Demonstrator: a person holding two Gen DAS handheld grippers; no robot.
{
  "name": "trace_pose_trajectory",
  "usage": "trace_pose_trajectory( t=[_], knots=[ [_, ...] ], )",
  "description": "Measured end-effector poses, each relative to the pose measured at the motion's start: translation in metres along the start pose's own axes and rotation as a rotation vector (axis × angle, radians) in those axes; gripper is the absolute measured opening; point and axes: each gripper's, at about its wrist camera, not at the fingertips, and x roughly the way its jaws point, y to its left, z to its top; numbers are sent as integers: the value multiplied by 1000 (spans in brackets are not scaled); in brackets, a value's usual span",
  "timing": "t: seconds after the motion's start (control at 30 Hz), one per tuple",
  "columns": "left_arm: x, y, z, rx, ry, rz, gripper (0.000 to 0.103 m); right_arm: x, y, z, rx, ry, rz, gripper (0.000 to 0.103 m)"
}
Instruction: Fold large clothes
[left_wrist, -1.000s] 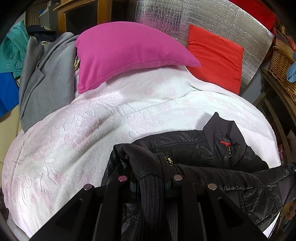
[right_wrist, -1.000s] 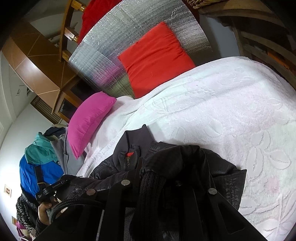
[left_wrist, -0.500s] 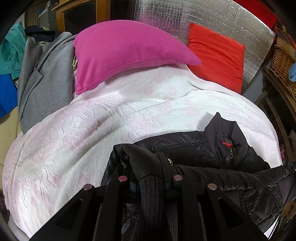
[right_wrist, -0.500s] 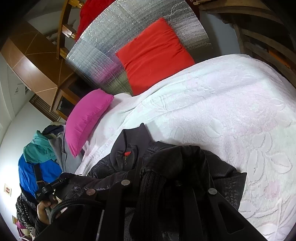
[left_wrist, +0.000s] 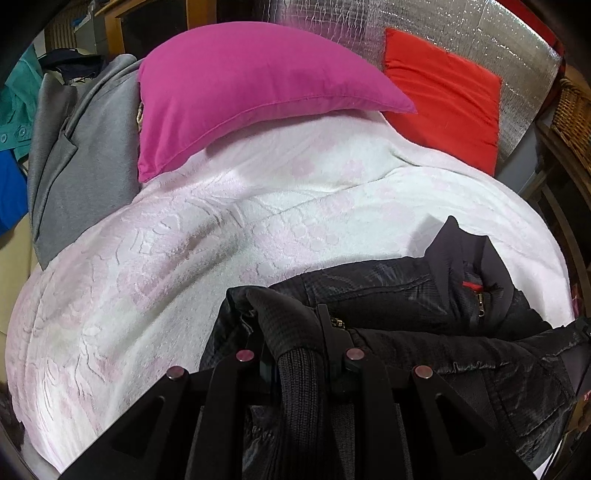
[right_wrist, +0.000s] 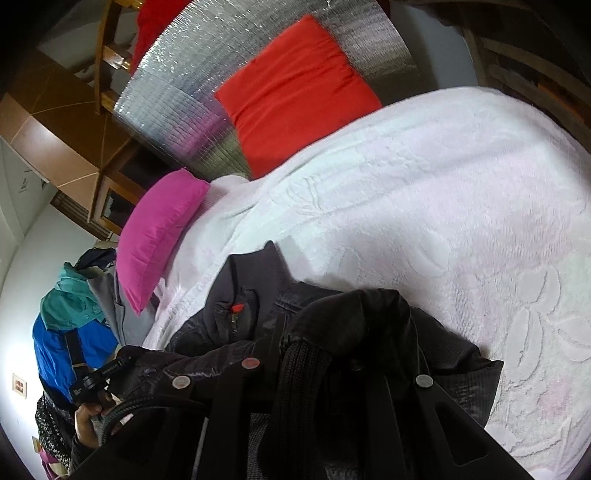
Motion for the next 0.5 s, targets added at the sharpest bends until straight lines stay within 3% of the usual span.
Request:
trace_pose_trajectory(
  t=[0.5],
  knots=[
    [20,-3,7,31,24,26,18,16,-11,5,9,28,-18,15]
  ],
)
